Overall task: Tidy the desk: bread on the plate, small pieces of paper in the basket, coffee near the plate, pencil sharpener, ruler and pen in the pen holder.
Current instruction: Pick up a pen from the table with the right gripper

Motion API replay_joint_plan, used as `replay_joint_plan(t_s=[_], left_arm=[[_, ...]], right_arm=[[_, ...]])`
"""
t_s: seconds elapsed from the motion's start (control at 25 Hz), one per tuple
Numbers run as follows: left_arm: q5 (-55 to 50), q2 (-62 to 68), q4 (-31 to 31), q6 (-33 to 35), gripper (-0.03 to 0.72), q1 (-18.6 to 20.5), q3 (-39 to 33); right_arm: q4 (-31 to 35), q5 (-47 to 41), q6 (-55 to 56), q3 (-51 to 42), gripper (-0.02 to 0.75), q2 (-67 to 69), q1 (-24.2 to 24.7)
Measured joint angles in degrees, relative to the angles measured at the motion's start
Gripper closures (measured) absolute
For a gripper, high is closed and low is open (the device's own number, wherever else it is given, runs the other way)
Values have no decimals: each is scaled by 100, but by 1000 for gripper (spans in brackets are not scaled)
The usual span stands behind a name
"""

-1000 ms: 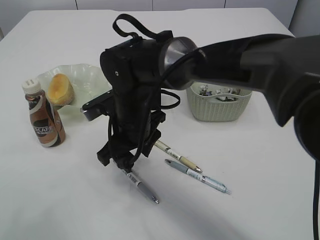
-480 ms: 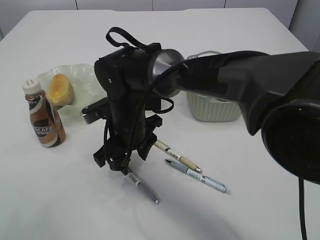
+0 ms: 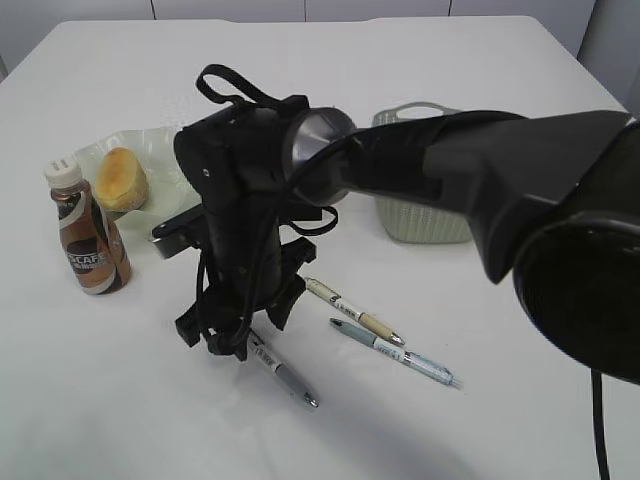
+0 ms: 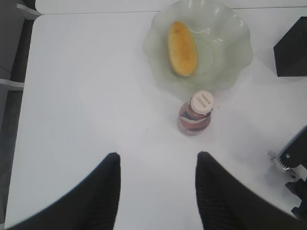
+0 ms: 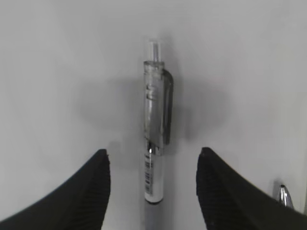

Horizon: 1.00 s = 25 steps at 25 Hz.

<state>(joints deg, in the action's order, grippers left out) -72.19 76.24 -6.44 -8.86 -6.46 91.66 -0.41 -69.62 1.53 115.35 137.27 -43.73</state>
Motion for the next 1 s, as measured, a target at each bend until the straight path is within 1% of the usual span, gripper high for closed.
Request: replay_joint_plan(t_s=[1.0], left_arm=[[0,0,0,0,317,0,0]], right_arm=[[-159,0,34,0,317,271,-23]])
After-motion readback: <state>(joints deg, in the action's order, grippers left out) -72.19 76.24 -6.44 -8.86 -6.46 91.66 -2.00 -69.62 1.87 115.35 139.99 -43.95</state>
